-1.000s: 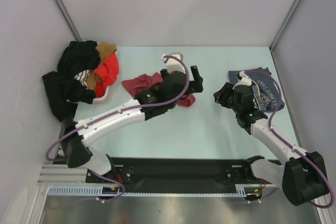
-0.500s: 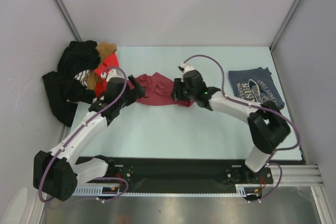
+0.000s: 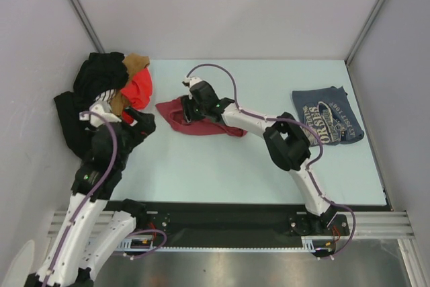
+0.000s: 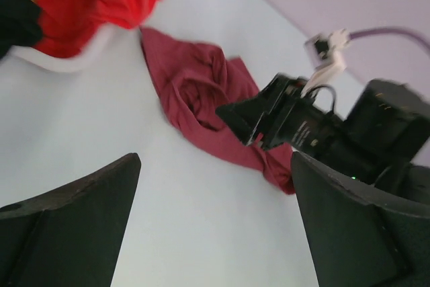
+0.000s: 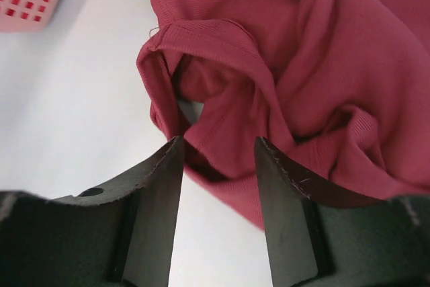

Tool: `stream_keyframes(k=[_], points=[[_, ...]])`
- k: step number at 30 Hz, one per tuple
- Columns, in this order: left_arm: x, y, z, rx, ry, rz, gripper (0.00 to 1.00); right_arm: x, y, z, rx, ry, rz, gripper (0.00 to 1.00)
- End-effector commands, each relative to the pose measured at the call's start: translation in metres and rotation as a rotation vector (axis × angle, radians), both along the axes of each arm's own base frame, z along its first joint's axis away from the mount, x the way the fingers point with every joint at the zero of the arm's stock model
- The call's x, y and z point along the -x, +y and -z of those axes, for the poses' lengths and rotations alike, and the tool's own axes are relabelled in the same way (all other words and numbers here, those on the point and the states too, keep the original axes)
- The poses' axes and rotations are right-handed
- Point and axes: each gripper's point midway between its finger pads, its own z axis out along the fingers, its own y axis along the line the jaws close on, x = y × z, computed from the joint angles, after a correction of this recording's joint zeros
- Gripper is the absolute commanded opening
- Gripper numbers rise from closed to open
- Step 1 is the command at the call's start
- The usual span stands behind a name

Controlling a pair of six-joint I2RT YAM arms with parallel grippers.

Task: Fold and stack the tank tops
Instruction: Flatten the tank top out

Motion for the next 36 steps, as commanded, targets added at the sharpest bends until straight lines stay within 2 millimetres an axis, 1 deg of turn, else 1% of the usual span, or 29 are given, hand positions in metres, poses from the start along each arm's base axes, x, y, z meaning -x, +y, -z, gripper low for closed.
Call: stream_keyframes(k=[1, 2, 3, 4, 6, 10, 12, 14, 15, 17, 18, 19, 20, 21, 22, 23, 24, 25, 26, 27, 28, 29, 30, 31, 32, 33, 34, 35, 36], points=[[0.022, 0.042, -0.024, -0.094, -0.02, -0.155, 1.0, 0.008, 0.023, 0.007, 0.05, -0.057, -0.133, 0.52], [0.024, 0.044, -0.026, -0.104, -0.016, -0.162, 1.0, 0.01, 0.026, 0.009, 0.049, -0.061, -0.156, 0.52], [0.028, 0.047, -0.03, -0.115, -0.01, -0.163, 1.0, 0.014, 0.03, 0.018, 0.049, -0.05, -0.18, 0.52], [0.03, 0.048, -0.032, -0.121, -0.008, -0.163, 1.0, 0.018, 0.036, 0.017, 0.028, -0.05, -0.219, 0.52], [0.032, 0.049, -0.036, -0.122, -0.013, -0.164, 1.0, 0.024, 0.042, 0.022, 0.021, -0.046, -0.25, 0.52], [0.035, 0.05, -0.041, -0.118, -0.033, -0.163, 1.0, 0.032, 0.05, 0.021, 0.015, -0.064, -0.288, 0.51], [0.034, 0.049, -0.041, -0.123, -0.032, -0.158, 1.0, 0.034, 0.049, 0.023, 0.021, -0.062, -0.294, 0.49], [0.033, 0.048, -0.039, -0.126, -0.021, -0.151, 1.0, 0.04, 0.048, 0.028, 0.034, -0.049, -0.319, 0.44], [0.033, 0.047, -0.038, -0.128, -0.019, -0.145, 1.0, 0.044, 0.046, 0.033, 0.051, -0.041, -0.322, 0.38], [0.032, 0.046, -0.036, -0.129, -0.013, -0.141, 1.0, 0.051, 0.039, 0.041, 0.085, -0.038, -0.323, 0.32], [0.031, 0.045, -0.033, -0.127, -0.007, -0.136, 1.0, 0.051, 0.034, 0.045, 0.107, -0.04, -0.306, 0.2], [0.031, 0.044, -0.032, -0.126, -0.007, -0.133, 1.0, 0.058, 0.022, 0.061, 0.14, -0.017, -0.302, 0.05], [0.03, 0.043, -0.031, -0.124, -0.005, -0.13, 1.0, 0.059, 0.016, 0.056, 0.141, -0.018, -0.28, 0.0], [0.03, 0.041, -0.029, -0.122, -0.003, -0.122, 1.0, 0.058, 0.011, 0.054, 0.136, -0.037, -0.26, 0.0], [0.029, 0.04, -0.027, -0.12, 0.0, -0.118, 1.0, 0.07, -0.006, 0.072, 0.167, -0.004, -0.254, 0.0], [0.028, 0.039, -0.027, -0.114, -0.001, -0.113, 1.0, 0.076, -0.017, 0.076, 0.173, 0.011, -0.24, 0.0], [0.027, 0.037, -0.023, -0.111, 0.006, -0.107, 1.0, 0.08, -0.022, 0.049, 0.125, -0.01, -0.216, 0.0], [0.026, 0.033, -0.021, -0.102, 0.008, -0.089, 1.0, 0.097, -0.041, 0.067, 0.145, 0.026, -0.208, 0.0], [0.025, 0.03, -0.02, -0.093, 0.007, -0.079, 1.0, 0.104, -0.049, 0.059, 0.13, 0.022, -0.194, 0.0], [0.023, 0.027, -0.013, -0.093, 0.021, -0.064, 1.0, 0.107, -0.057, 0.028, 0.083, -0.018, -0.169, 0.0], [0.021, 0.024, -0.009, -0.09, 0.031, -0.055, 1.0, 0.113, -0.065, 0.018, 0.043, -0.019, -0.139, 0.0], [0.019, 0.018, -0.003, -0.08, 0.041, -0.027, 0.99, 0.127, -0.091, 0.036, 0.087, 0.01, -0.1, 0.0], [0.017, 0.015, 0.002, -0.073, 0.049, -0.013, 0.99, 0.136, -0.105, 0.037, 0.09, 0.025, -0.082, 0.0], [0.016, 0.012, 0.007, -0.068, 0.059, -0.002, 0.99, 0.138, -0.118, 0.01, 0.054, -0.009, -0.036, 0.0], [0.014, 0.004, 0.017, -0.048, 0.072, 0.029, 0.99, 0.15, -0.142, 0.026, 0.094, 0.025, -0.002, 0.0], [0.014, 0.0, 0.021, -0.036, 0.076, 0.043, 0.99, 0.153, -0.167, 0.029, 0.138, 0.037, 0.052, 0.0], [0.012, -0.004, 0.027, -0.024, 0.083, 0.056, 1.0, 0.156, -0.18, 0.015, 0.112, 0.027, 0.089, 0.0], [0.009, -0.012, 0.031, 0.006, 0.08, 0.087, 0.99, 0.16, -0.195, 0.015, 0.121, 0.034, 0.122, 0.0], [0.009, -0.016, 0.045, 0.014, 0.108, 0.097, 0.99, 0.162, -0.228, 0.031, 0.18, 0.075, 0.2, 0.0]])
